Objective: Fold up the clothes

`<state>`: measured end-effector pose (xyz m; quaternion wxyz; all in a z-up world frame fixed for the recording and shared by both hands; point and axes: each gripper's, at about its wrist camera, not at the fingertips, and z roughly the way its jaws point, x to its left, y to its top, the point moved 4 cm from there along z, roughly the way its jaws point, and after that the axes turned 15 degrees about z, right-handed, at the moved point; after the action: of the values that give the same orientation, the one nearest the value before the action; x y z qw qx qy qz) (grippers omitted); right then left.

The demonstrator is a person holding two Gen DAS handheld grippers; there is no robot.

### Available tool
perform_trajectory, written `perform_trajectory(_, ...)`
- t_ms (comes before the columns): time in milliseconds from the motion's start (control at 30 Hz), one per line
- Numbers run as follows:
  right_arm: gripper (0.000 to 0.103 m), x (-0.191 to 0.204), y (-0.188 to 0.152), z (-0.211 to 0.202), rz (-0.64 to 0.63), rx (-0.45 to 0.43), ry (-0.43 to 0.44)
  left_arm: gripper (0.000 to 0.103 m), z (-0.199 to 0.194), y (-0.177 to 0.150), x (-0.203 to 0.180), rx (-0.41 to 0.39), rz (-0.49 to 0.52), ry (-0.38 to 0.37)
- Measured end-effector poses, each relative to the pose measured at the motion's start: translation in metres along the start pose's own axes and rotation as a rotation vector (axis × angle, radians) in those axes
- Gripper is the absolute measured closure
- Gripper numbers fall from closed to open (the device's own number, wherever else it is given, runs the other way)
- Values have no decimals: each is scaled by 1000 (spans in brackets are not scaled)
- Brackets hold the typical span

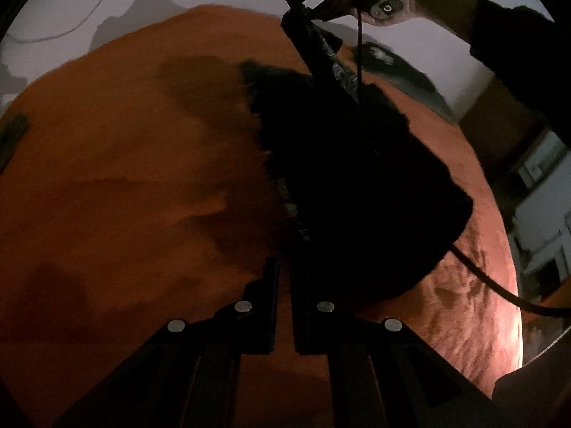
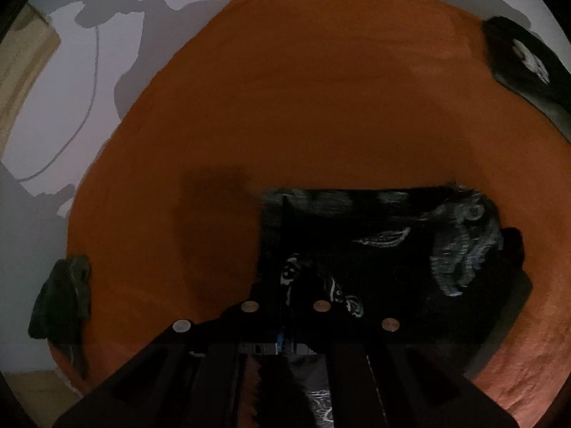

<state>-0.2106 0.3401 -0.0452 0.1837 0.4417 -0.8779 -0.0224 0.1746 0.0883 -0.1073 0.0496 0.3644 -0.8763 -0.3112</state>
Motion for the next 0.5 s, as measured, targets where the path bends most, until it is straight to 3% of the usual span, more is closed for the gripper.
perform_trajectory(67,101,26,-9,25,-50,29,-24,96,1,-4,10,20,-30,6)
perform_trajectory(200,86,37,-42,63,-154,182,-116,96,6,-4,18,38,-65,-31)
perform_trajectory(267,78,22,-48,39,-165,128,-96,96,14,5,13,38,-51,-76)
perform_trajectory(300,67,12,-50,22,-170,91,-87,96,17,10,10,38,-44,-99)
perform_trajectory(367,53,-7,-56,-12,-179,22,-67,96,24,15,-5,46,-11,-146)
perform_trajectory(500,52,-62,-106,-68,-196,74,55,95,38,24,-37,63,56,-239)
